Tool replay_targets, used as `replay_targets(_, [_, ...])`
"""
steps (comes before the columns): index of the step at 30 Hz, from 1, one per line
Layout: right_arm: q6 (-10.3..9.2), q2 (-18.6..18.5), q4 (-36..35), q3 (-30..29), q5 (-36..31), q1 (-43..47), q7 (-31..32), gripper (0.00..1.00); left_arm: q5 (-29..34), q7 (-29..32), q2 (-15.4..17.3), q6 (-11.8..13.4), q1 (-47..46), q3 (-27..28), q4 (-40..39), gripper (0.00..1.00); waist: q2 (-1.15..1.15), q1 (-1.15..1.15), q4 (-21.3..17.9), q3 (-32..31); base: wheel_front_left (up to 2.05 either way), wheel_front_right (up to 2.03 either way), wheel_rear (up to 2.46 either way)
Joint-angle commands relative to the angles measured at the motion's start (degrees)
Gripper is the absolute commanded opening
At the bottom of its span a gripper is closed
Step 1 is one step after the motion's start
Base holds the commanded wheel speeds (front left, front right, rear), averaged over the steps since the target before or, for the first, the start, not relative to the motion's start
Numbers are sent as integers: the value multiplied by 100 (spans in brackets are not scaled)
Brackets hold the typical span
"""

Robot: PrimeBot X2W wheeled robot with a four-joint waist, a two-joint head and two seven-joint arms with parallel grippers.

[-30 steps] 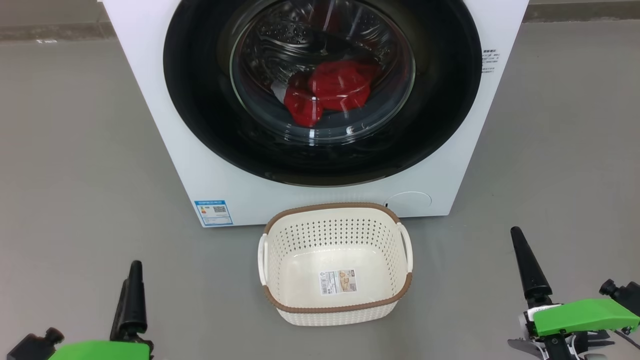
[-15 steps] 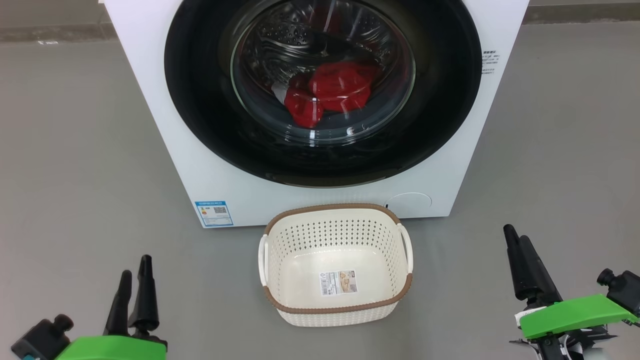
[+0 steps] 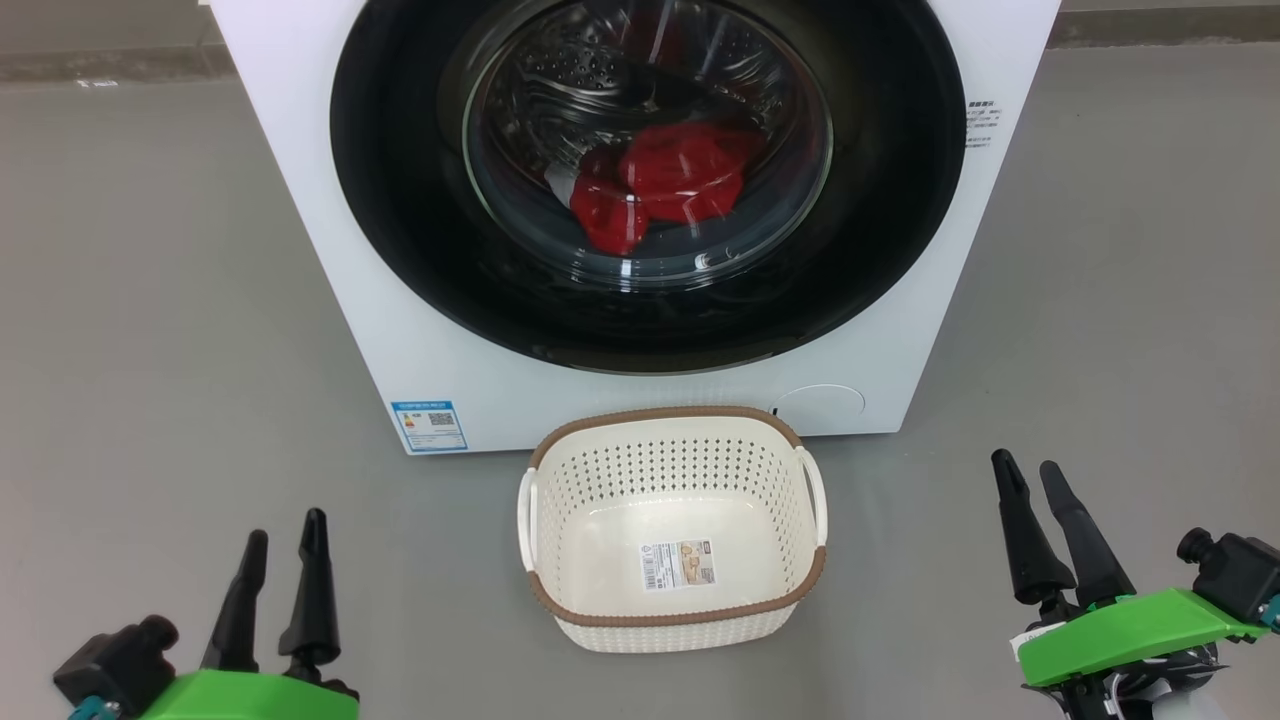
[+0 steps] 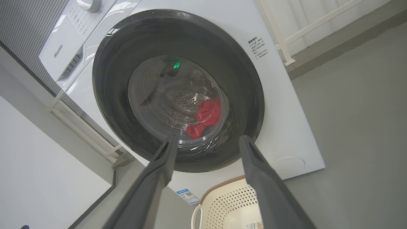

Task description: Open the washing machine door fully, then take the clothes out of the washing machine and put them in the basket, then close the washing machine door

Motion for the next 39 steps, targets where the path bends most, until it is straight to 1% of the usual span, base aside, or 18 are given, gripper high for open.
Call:
replay_targets(1, [7,-93,-179,134,-239,-248,-97,100,258,-88,112,-15,-265,90,-125,100,0,0,2,-2,0,0,0])
replay_targets(9, [7,-136,-178,217,-768,-280,-231,100,753,-223,92,-16,-298,99,-146,100,0,0,11,-2,0,0,0])
replay_targets(19, [8,-197,-211,294,-1275,-288,-382,100,1052,-374,84,-17,-291,50,-90,100,0,0,25,-23,0,0,0])
replay_targets(35, [9,-263,-102,383,-2237,-308,-650,100,2066,-643,136,-20,-307,6,-187,100,0,0,59,-41,0,0,0])
replay_targets(39, [9,-248,-66,346,-2284,-313,-658,100,2101,-651,128,-20,-299,17,-187,100,0,-1,59,-46,0,0,0])
